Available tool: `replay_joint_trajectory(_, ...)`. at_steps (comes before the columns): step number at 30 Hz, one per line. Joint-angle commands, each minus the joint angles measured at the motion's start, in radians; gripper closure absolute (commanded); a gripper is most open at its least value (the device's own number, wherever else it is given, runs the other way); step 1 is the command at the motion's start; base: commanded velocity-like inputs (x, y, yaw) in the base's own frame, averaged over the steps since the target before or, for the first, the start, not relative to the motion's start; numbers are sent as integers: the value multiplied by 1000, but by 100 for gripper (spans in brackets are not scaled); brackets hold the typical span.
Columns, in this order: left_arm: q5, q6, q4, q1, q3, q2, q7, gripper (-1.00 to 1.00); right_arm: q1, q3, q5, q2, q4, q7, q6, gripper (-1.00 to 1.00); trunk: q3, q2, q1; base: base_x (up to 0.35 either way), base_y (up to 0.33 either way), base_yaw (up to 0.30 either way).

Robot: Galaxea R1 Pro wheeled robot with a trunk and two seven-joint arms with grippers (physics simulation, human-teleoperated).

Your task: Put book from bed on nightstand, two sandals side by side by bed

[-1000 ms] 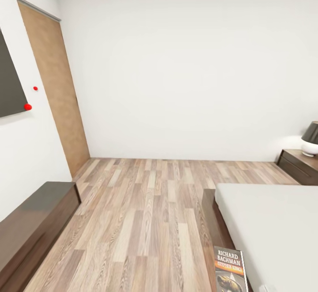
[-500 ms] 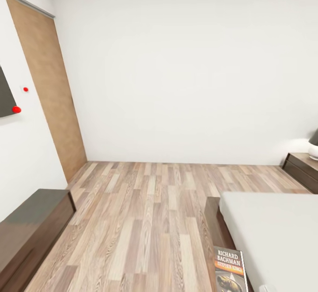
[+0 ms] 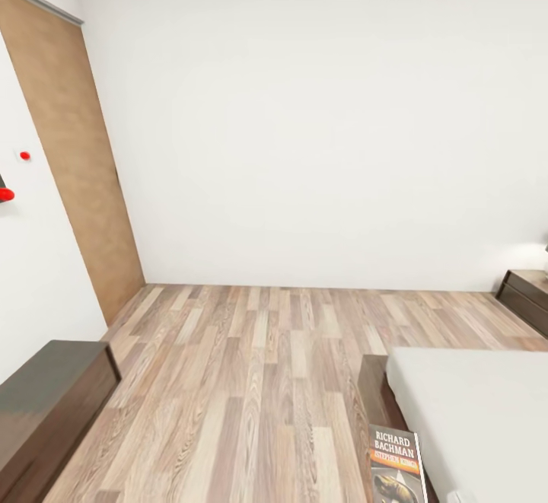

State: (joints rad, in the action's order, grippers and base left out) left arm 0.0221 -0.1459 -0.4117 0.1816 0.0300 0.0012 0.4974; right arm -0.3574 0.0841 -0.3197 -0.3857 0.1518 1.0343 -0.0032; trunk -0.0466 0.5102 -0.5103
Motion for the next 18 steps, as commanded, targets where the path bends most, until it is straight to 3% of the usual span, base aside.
replay_joint_trajectory(1,2,-6,1,1,2,0,0,-100,-1,5,-12,-1,0,4,2,100,-2,2,-1,332,0,0)
replay_joint_trajectory(18,3,-6,1,1,2,0,1,-100,-1,5,-12,-1,0,3,2,100,-2,2,-1,332,0,0)
